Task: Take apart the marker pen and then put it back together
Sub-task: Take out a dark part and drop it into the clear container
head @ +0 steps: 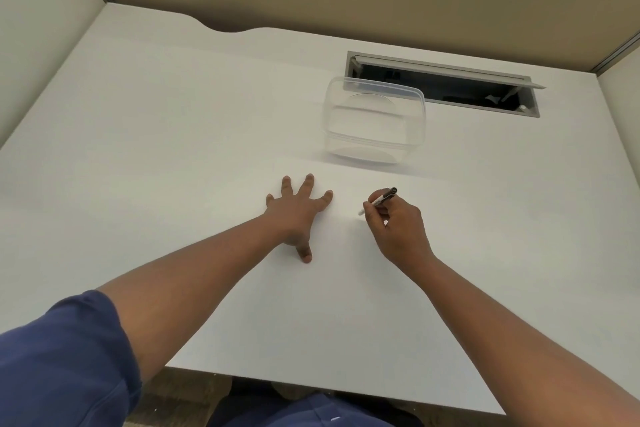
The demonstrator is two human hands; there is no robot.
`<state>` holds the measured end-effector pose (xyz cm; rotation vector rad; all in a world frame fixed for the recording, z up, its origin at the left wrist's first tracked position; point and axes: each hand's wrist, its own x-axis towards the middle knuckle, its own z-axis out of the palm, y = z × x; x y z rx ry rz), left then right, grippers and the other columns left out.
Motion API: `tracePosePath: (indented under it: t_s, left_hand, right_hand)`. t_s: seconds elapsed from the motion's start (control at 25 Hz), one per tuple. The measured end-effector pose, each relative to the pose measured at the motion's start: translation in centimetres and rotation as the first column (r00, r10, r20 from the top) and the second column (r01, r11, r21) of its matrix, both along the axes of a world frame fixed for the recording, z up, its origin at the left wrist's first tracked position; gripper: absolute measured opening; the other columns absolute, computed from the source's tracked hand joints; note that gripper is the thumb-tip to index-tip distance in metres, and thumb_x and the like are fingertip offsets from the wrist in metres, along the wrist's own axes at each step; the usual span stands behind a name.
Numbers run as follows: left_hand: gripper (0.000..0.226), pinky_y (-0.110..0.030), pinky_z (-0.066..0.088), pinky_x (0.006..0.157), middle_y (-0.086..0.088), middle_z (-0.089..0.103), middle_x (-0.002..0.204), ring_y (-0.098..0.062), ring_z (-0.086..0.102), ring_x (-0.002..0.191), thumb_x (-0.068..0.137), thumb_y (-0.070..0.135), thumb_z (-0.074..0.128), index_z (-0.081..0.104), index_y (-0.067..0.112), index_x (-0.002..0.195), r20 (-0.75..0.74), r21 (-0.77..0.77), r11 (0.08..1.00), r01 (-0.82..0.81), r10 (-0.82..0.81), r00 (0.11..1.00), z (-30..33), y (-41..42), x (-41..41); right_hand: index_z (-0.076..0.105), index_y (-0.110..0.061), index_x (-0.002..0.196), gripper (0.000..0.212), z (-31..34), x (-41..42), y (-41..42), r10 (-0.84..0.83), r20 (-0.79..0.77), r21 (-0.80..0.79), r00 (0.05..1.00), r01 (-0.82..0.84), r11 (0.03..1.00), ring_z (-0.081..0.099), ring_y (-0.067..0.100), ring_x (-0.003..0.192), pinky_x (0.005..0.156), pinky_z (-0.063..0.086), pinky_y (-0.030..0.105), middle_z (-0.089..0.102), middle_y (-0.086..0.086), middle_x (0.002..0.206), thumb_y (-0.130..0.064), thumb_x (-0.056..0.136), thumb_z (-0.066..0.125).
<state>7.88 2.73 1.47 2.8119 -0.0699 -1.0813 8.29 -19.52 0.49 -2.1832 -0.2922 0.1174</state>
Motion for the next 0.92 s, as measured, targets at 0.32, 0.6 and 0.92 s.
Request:
tracePosePath:
  t_s: [0.32,0.6,0.92]
  left_hand:
    - [0.148,-0.072,0.014,0.116,0.0,-0.028,0.166,-0.046,-0.023,0.15,0.053,0.044,0.096,-0.01,0.047,0.156,0.004,0.011,1.0,0.004,-0.004,1.0,-0.2,0.0,0.1]
    - [0.148,-0.073,0.012,0.116,0.001,-0.029,0.166,-0.045,-0.025,0.149,0.054,0.043,0.096,-0.01,0.047,0.156,-0.004,0.002,1.0,-0.006,0.006,1.0,-0.2,0.0,0.0]
    - [0.102,-0.053,0.025,0.12,-0.002,0.014,0.168,-0.034,0.01,0.154,0.071,0.051,0.083,0.03,0.031,0.156,0.139,-0.242,0.962,-0.126,0.163,0.977,-0.4,-1.7,-0.4]
  right_hand:
    - [0.055,-0.035,0.092,0.007,-0.6,-0.7,-0.4,-0.003,-0.057,-0.022,0.998,0.002,1.0,0.066,0.014,0.075,0.074,0.055,0.033,0.07,-0.017,0.085,-0.034,0.1,0.056]
    - [0.058,-0.036,0.091,0.011,0.2,-0.7,-0.7,-0.075,-0.132,0.057,0.988,0.083,0.995,0.063,-0.002,0.065,0.062,0.043,0.012,0.068,-0.029,0.077,-0.031,0.1,0.06]
    - [0.062,-0.028,0.092,0.009,1.3,-0.5,-0.9,-0.103,-0.102,0.063,0.989,0.11,0.992,0.064,0.003,0.073,0.062,0.045,0.01,0.07,-0.014,0.076,-0.033,0.099,0.063]
